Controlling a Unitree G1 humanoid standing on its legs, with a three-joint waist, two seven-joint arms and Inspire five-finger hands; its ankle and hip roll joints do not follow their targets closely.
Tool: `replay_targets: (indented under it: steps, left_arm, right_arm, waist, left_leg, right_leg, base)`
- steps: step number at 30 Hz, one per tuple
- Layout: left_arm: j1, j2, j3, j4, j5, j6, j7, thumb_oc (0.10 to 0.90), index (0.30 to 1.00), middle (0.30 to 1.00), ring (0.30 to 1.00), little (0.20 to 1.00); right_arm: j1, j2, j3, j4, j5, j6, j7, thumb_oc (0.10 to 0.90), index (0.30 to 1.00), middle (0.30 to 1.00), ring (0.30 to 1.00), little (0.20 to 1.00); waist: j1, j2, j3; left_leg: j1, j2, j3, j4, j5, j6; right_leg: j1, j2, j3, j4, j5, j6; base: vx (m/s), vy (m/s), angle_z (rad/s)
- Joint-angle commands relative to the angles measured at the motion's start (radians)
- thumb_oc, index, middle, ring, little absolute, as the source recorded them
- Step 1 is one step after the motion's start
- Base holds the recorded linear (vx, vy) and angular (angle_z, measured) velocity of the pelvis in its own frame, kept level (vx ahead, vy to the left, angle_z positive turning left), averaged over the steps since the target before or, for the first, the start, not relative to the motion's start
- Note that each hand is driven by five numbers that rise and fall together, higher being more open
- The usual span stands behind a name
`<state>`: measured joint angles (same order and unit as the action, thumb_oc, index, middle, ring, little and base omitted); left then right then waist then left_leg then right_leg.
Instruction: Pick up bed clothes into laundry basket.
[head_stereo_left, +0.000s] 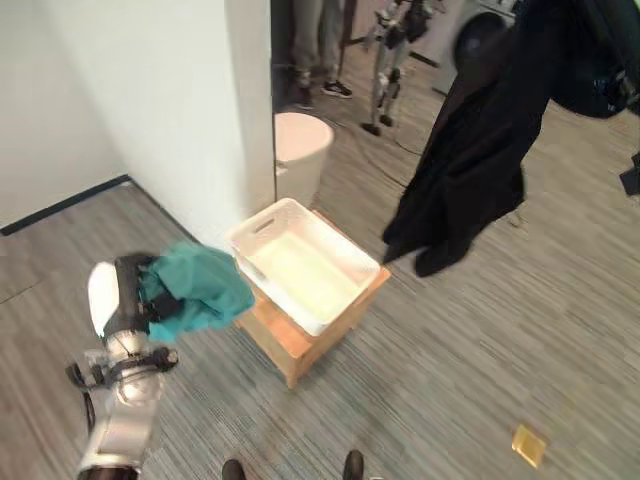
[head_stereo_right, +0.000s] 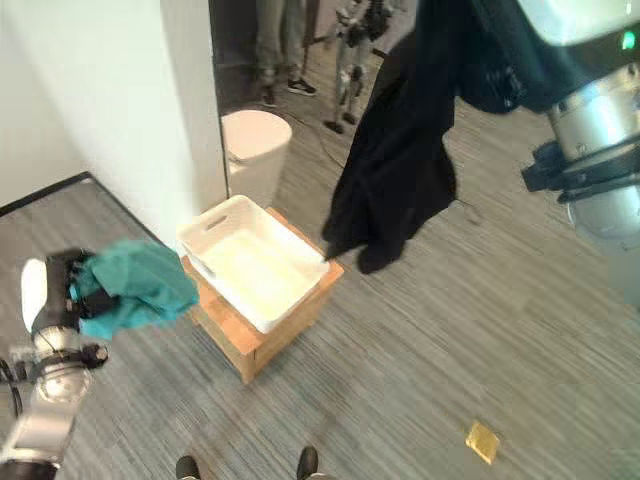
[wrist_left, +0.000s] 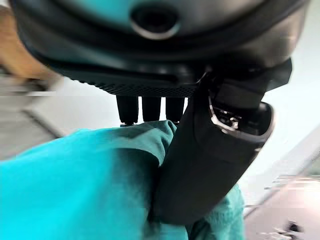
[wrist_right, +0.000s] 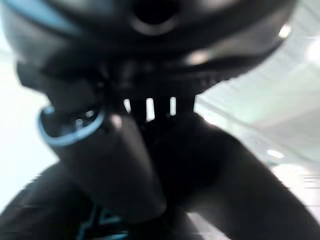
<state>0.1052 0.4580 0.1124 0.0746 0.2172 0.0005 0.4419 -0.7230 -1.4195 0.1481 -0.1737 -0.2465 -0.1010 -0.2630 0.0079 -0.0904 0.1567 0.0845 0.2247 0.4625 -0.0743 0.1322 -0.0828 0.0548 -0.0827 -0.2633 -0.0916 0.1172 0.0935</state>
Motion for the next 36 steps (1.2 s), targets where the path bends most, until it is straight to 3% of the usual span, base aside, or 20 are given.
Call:
replay_targets:
  steps: [1, 4, 10, 20, 27, 30, 35, 36]
  left_arm:
    - [-0.063, 0.112, 0.026, -0.082, -0.002, -0.118, 0.011, 0.400, 0.300, 0.300, 0.300, 0.300]
    - [-0.009, 0.086, 0.028, -0.034, -0.027, -0.113, -0.019, 0.400, 0.300, 0.300, 0.300, 0.300]
    - [0.021, 0.058, -0.005, 0.041, -0.049, -0.105, -0.043, 0.400, 0.300, 0.300, 0.300, 0.300]
    - [0.067, 0.012, -0.070, 0.148, -0.077, -0.087, -0.088, 0.400, 0.300, 0.300, 0.300, 0.300]
    - [0.076, 0.009, -0.089, 0.157, -0.074, -0.088, -0.097, 0.400, 0.300, 0.300, 0.300, 0.300]
    - [0.067, 0.024, -0.106, 0.184, -0.075, -0.091, -0.091, 0.400, 0.300, 0.300, 0.300, 0.300]
    - [0.073, 0.042, -0.103, 0.198, -0.083, -0.096, -0.091, 0.400, 0.300, 0.300, 0.300, 0.300]
    - [0.072, 0.042, -0.102, 0.197, -0.083, -0.097, -0.092, 0.400, 0.300, 0.300, 0.300, 0.300]
  right_arm:
    - [-0.208, 0.008, 0.032, 0.095, 0.058, 0.036, -0.061, 0.400, 0.300, 0.300, 0.300, 0.300]
    - [-0.270, 0.023, 0.118, 0.167, 0.107, 0.043, -0.031, 0.400, 0.300, 0.300, 0.300, 0.300]
    - [-0.270, 0.051, 0.159, 0.257, 0.150, 0.049, -0.007, 0.400, 0.300, 0.300, 0.300, 0.300]
    - [-0.099, 0.157, 0.101, 0.367, 0.127, 0.073, 0.026, 0.400, 0.300, 0.300, 0.300, 0.300]
    - [-0.076, 0.242, 0.114, 0.418, 0.128, 0.070, 0.033, 0.400, 0.300, 0.300, 0.300, 0.300]
    - [-0.116, 0.298, 0.164, 0.562, 0.110, 0.081, 0.024, 0.400, 0.300, 0.300, 0.300, 0.300]
    - [-0.209, 0.285, 0.190, 0.721, 0.133, 0.095, -0.011, 0.400, 0.300, 0.300, 0.300, 0.300]
    - [-0.213, 0.284, 0.192, 0.724, 0.133, 0.094, -0.012, 0.400, 0.300, 0.300, 0.300, 0.300]
  waist:
    - [0.019, -0.074, -0.121]
    - [0.040, -0.068, -0.128]
    - [0.060, -0.071, -0.127]
    - [0.096, -0.066, -0.116]
    - [0.121, -0.069, -0.105]
    - [0.160, -0.088, -0.092]
    - [0.189, -0.111, -0.067]
    - [0.190, -0.108, -0.063]
  left_leg:
    - [-0.012, -0.044, -0.008, 0.001, -0.105, 0.005]
    - [-0.013, -0.040, -0.038, -0.001, -0.098, -0.004]
    - [-0.015, -0.035, -0.075, -0.002, -0.091, -0.010]
    - [-0.023, -0.037, -0.121, -0.003, -0.086, -0.010]
    - [-0.035, -0.037, -0.135, -0.005, -0.081, -0.012]
    - [-0.056, -0.033, -0.149, -0.008, -0.075, -0.016]
    - [-0.086, -0.027, -0.187, -0.009, -0.083, -0.034]
    - [-0.095, -0.028, -0.172, -0.012, -0.060, -0.026]
  right_leg:
    - [0.062, -0.164, -0.088, 0.057, -0.106, 0.104]
    - [0.091, -0.152, -0.110, 0.048, -0.119, 0.094]
    - [0.110, -0.140, -0.129, 0.057, -0.140, 0.081]
    - [0.123, -0.131, -0.153, 0.069, -0.161, 0.069]
    - [0.122, -0.128, -0.164, 0.060, -0.157, 0.070]
    - [0.118, -0.121, -0.179, 0.049, -0.153, 0.071]
    - [0.120, -0.107, -0.181, 0.030, -0.167, 0.076]
    - [0.110, -0.109, -0.200, 0.034, -0.151, 0.071]
  base:
    - [0.05, -0.055, 0.11]
    - [0.05, -0.046, 0.22]
    - [0.03, -0.034, 0.25]
    - [0.03, -0.011, 0.14]
    - [0.01, 0.003, 0.05]
    - [0.03, -0.013, 0.10]
    - [0.02, -0.017, 0.11]
    - [0.07, -0.024, 0.09]
